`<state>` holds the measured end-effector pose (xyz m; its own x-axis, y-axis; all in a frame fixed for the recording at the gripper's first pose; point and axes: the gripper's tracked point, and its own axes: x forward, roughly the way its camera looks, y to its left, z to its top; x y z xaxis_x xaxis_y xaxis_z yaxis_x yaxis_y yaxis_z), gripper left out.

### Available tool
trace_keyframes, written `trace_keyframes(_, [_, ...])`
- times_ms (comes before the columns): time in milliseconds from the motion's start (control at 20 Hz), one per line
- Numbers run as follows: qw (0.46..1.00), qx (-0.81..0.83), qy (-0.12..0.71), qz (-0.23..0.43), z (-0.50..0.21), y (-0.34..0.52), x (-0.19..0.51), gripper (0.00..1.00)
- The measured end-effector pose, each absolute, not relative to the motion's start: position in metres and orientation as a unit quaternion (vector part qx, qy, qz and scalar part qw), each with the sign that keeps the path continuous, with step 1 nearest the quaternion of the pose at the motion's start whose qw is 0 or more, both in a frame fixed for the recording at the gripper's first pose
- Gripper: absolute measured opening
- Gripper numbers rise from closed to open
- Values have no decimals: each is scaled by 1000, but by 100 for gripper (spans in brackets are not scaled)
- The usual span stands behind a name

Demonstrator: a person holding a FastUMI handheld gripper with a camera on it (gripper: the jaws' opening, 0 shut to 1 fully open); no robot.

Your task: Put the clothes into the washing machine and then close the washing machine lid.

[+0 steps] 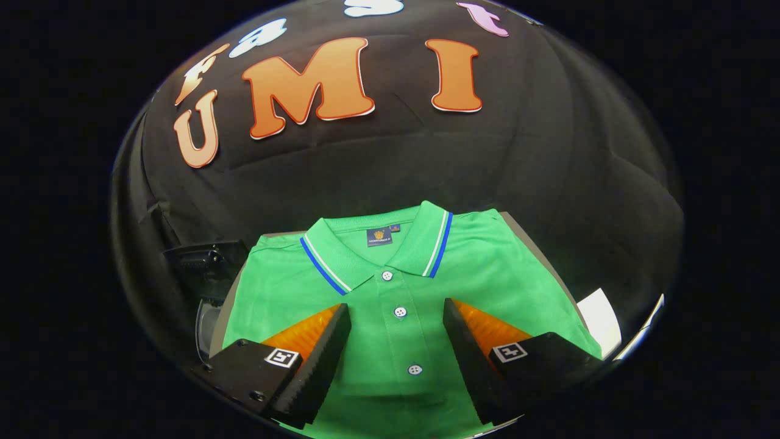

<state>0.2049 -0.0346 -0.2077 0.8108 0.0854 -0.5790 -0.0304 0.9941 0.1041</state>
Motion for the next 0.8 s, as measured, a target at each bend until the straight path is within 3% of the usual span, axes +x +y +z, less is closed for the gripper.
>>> trace_keyframes(150, [947, 32, 319, 27, -208, -33, 205, 99])
trace_keyframes(300, [940, 32, 336, 46, -210, -29, 206, 90])
trace_keyframes(450, [933, 40, 345, 90, -207, -20, 205, 64])
trace_keyframes(600, [931, 55, 348, 93, -208, -23, 204, 39])
trace_keyframes(800, [924, 60, 364, 102, -208, -20, 204, 39])
